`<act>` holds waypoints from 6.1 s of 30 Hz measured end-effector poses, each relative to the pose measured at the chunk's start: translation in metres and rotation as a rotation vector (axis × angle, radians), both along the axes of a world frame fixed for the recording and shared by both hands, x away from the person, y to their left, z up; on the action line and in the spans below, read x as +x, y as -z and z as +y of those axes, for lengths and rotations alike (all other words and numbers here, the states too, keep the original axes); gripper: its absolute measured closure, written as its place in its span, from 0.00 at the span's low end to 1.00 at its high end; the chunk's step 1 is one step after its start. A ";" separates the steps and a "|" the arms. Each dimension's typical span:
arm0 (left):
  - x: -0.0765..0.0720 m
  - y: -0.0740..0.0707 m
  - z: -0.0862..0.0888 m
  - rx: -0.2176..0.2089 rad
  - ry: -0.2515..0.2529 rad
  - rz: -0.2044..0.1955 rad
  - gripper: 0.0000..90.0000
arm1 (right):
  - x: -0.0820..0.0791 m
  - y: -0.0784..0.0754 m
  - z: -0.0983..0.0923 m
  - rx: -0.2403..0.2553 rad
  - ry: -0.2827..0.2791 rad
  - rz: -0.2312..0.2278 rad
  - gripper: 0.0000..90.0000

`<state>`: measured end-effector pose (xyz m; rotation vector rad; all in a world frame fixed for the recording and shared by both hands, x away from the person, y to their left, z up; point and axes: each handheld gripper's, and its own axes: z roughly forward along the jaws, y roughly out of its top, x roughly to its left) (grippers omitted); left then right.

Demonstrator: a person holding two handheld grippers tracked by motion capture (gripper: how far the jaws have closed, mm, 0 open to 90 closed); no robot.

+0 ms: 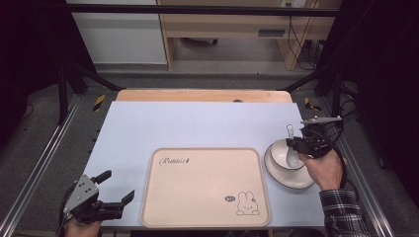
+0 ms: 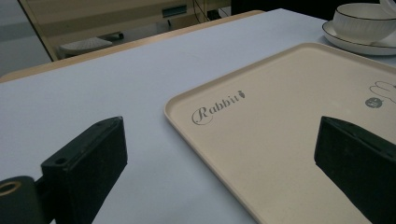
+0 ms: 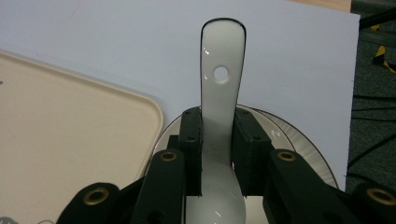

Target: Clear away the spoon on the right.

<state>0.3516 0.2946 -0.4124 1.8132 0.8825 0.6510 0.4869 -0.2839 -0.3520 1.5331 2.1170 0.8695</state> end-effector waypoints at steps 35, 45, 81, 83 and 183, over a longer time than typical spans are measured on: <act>0.000 0.000 0.000 0.002 0.001 0.000 0.02 | -0.026 -0.017 0.043 -0.011 -0.163 0.095 0.83; 0.000 0.000 0.000 0.002 0.001 -0.002 0.02 | -0.030 -0.010 0.065 -0.024 -0.217 0.119 0.83; -0.001 0.000 0.000 0.002 0.001 -0.003 0.02 | -0.033 0.046 0.102 -0.016 -0.284 0.214 0.83; -0.001 0.000 0.000 0.002 0.001 -0.002 0.02 | -0.034 0.050 0.103 -0.009 -0.276 0.209 0.83; -0.001 -0.001 -0.003 0.012 0.011 -0.006 0.02 | -0.034 0.107 0.125 -0.084 -0.316 0.044 1.00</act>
